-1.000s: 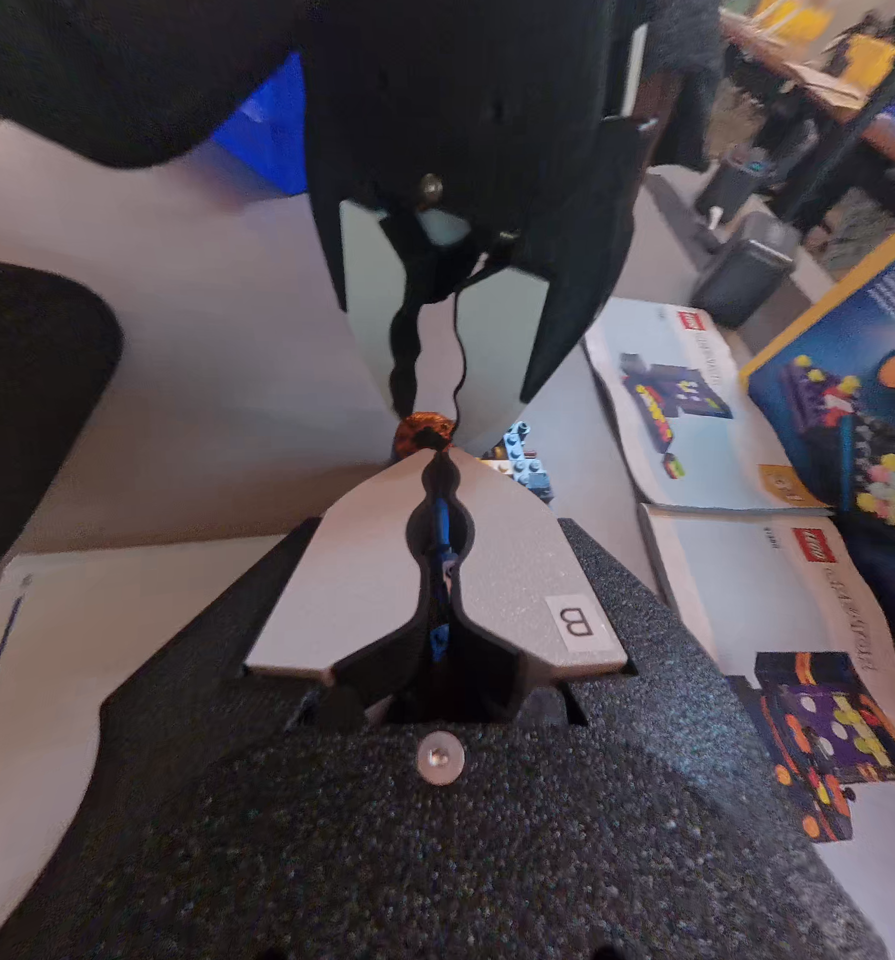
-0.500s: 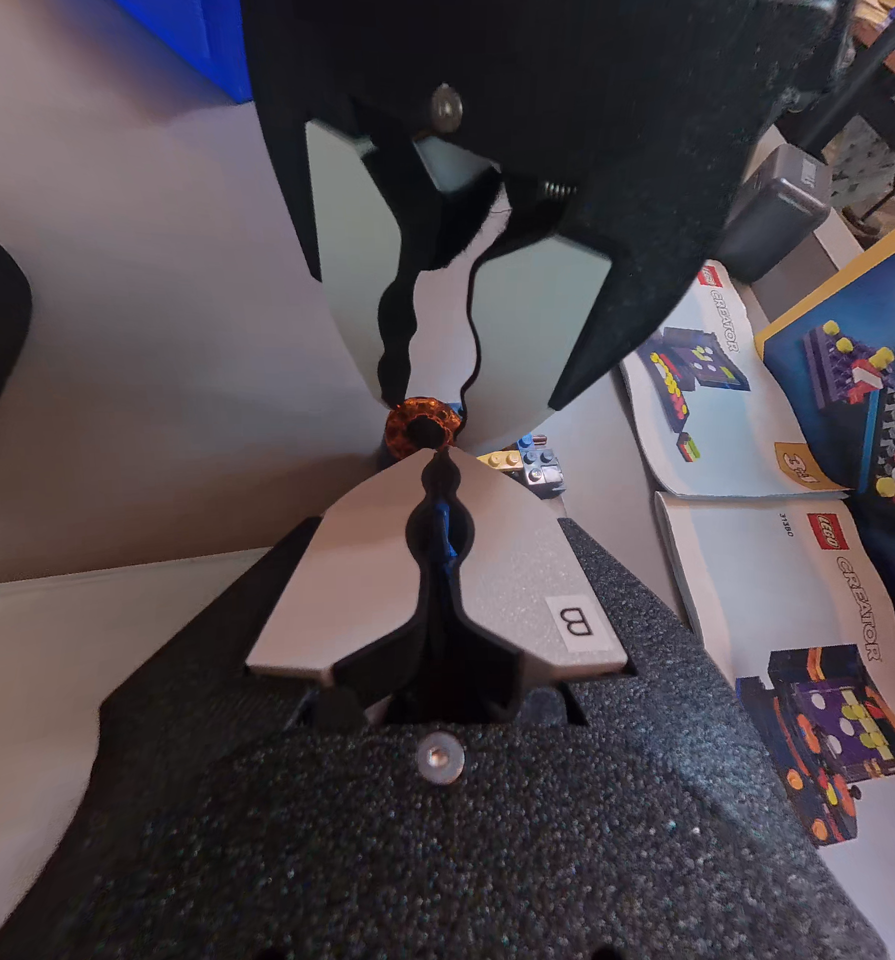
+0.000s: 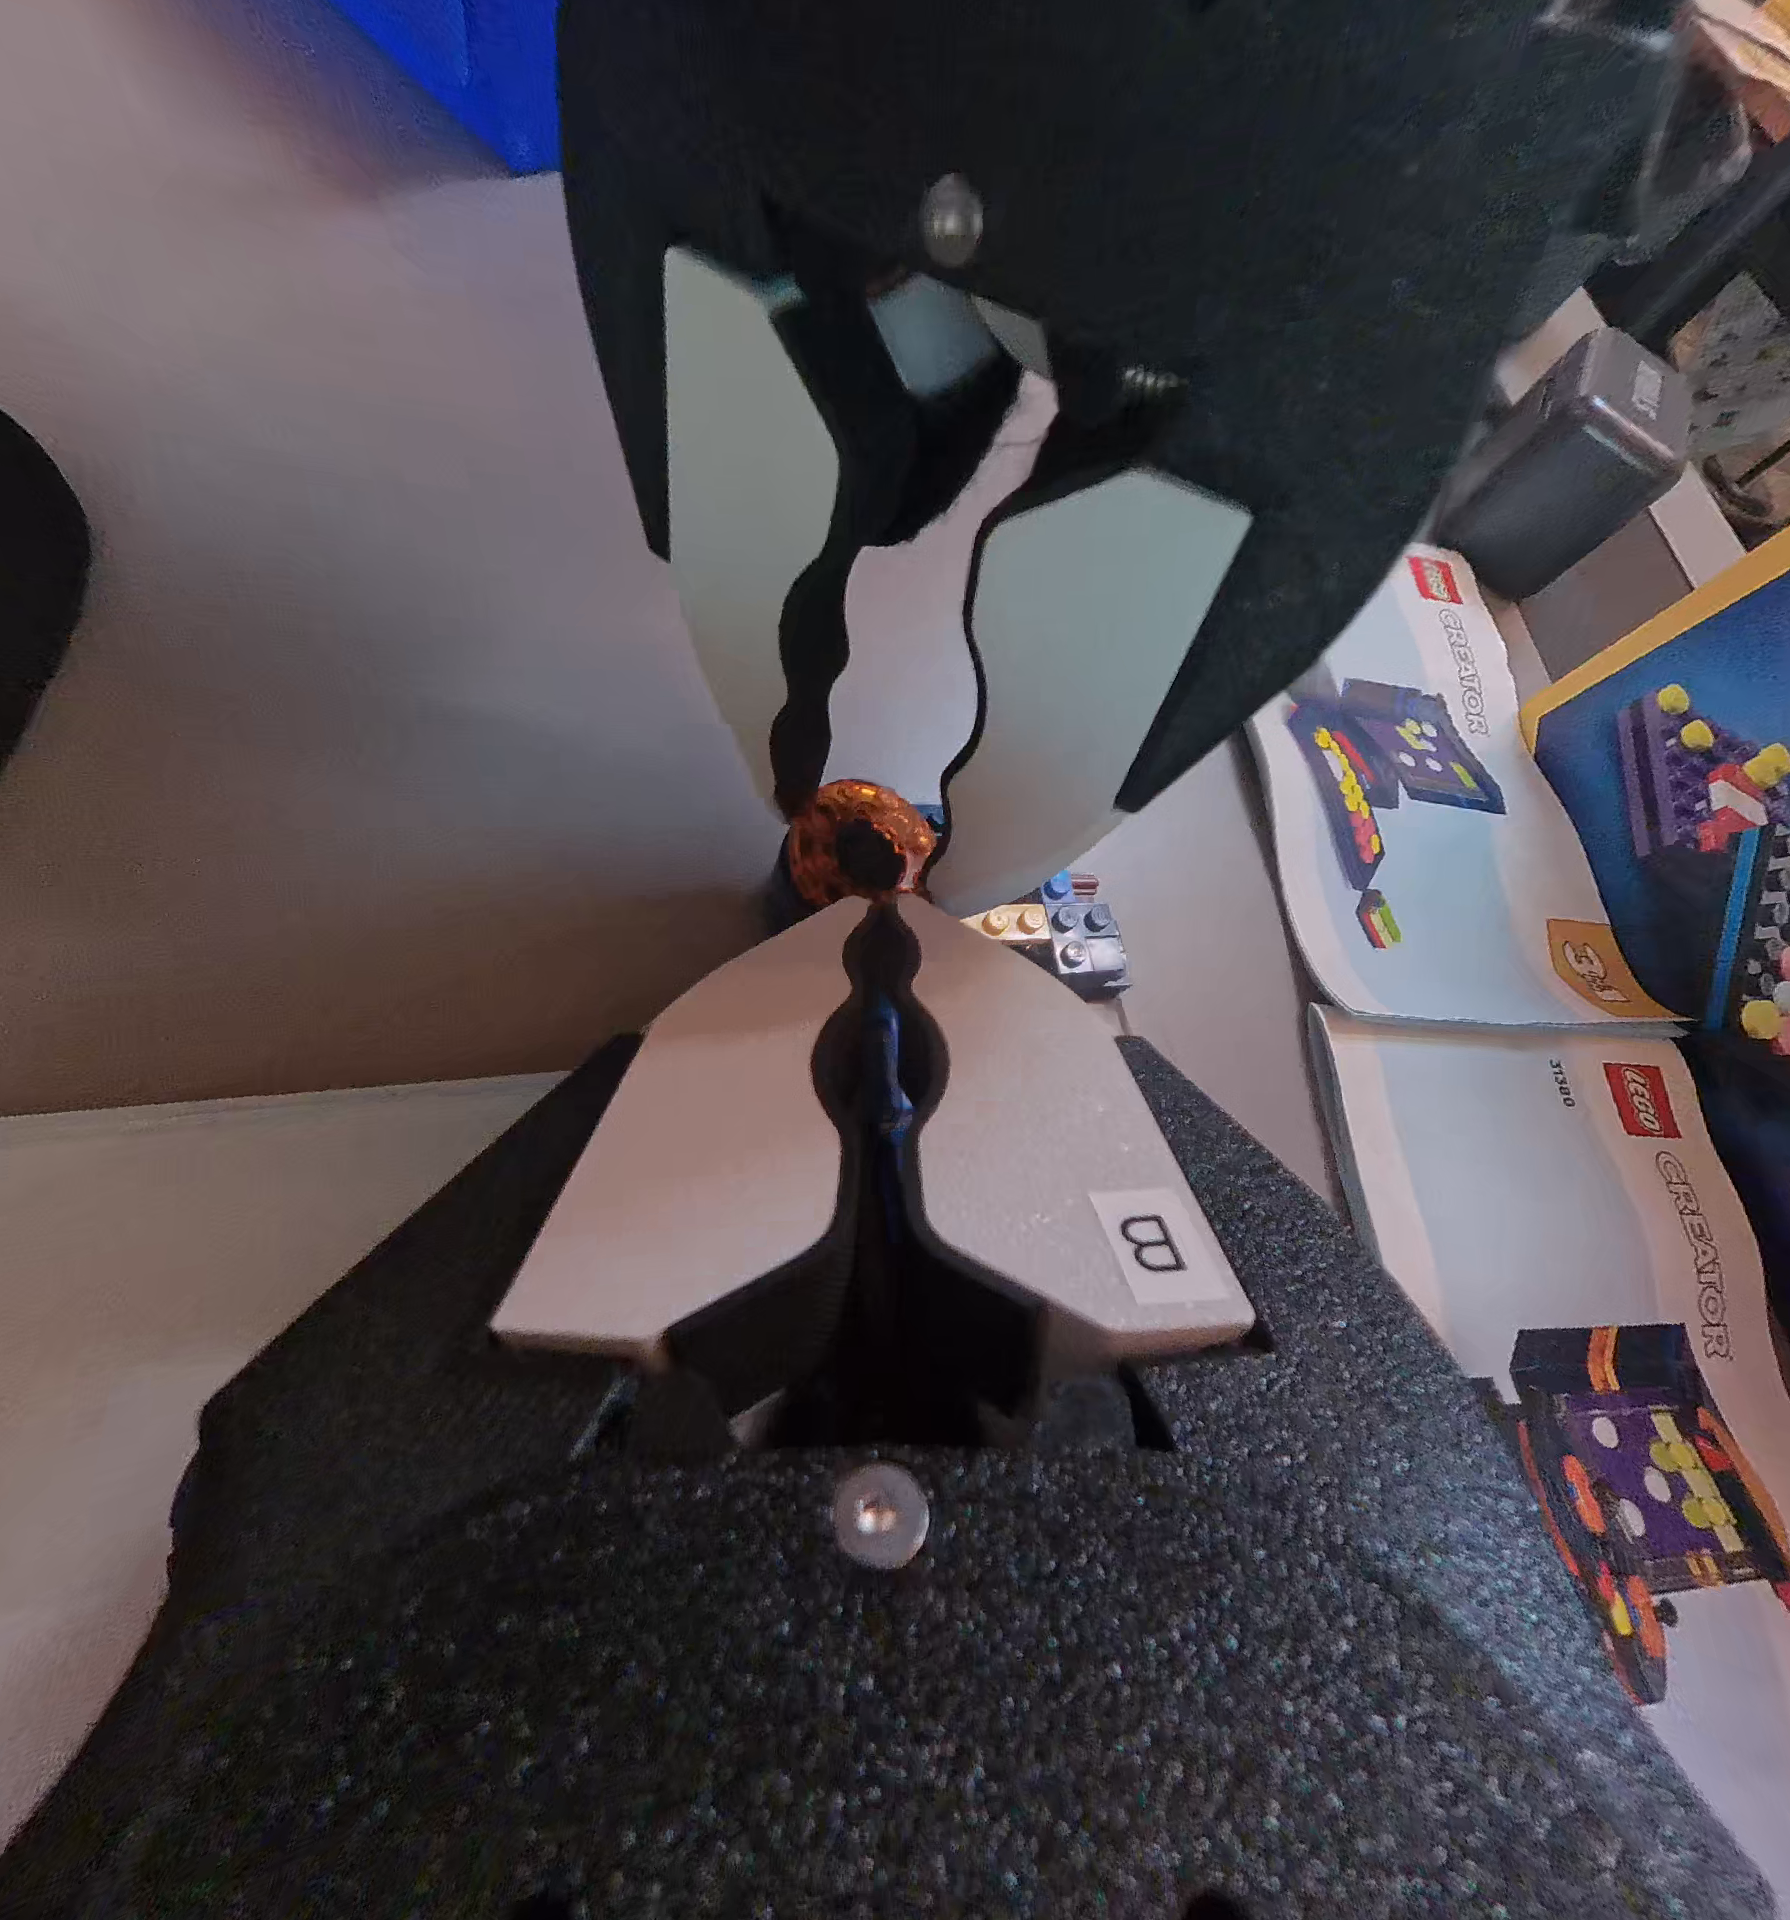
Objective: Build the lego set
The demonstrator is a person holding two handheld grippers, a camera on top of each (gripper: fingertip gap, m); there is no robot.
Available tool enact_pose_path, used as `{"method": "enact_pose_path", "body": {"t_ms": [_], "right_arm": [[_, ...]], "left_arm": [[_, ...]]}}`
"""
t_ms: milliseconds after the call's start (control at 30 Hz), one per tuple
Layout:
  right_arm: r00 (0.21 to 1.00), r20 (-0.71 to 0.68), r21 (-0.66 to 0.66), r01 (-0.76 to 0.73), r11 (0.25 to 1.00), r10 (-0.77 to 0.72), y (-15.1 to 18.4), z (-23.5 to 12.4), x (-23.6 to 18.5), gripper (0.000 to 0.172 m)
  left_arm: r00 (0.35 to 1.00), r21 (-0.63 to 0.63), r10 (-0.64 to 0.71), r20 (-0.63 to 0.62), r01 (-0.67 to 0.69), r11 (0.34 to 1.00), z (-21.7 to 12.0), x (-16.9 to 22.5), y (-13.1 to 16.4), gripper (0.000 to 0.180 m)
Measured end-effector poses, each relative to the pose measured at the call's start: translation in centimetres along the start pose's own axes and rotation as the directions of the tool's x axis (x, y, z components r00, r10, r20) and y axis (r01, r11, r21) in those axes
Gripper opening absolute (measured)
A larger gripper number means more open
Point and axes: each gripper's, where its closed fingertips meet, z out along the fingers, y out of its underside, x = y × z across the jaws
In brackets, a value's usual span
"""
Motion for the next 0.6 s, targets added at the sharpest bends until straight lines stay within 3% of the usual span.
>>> {"method": "enact_pose_path", "body": {"t_ms": [33, 300, 467, 600], "right_arm": [[1.0, 0.005, 0.015, -0.011, 1.0, 0.011, -0.2, -0.2, 0.1, 0.0], [0.995, -0.01, 0.095, -0.1, 0.99, 0.101, -0.8, -1.6, 1.5, 0.0], [0.981, -0.017, 0.157, -0.187, 0.97, 0.192, -1.0, -2.5, 2.7, 0.0], [0.983, -0.013, 0.148, -0.182, 0.972, 0.185, -1.0, -2.2, 2.3, 0.0]], "left_arm": [[1.0, 0.006, -0.007, 0.005, 0.006, 1.0, 0.0, 0.0, -0.1, 0.033], [0.993, 0.078, -0.093, 0.072, 0.088, 0.993, -1.7, 0.0, -0.3, 0.041], [0.964, 0.259, -0.243, 0.104, 0.21, 0.943, -2.8, 0.0, -2.1, 0.008], [0.93, 0.249, -0.345, 0.129, 0.306, 0.919, -2.2, -0.6, -1.0, 0.004]]}}
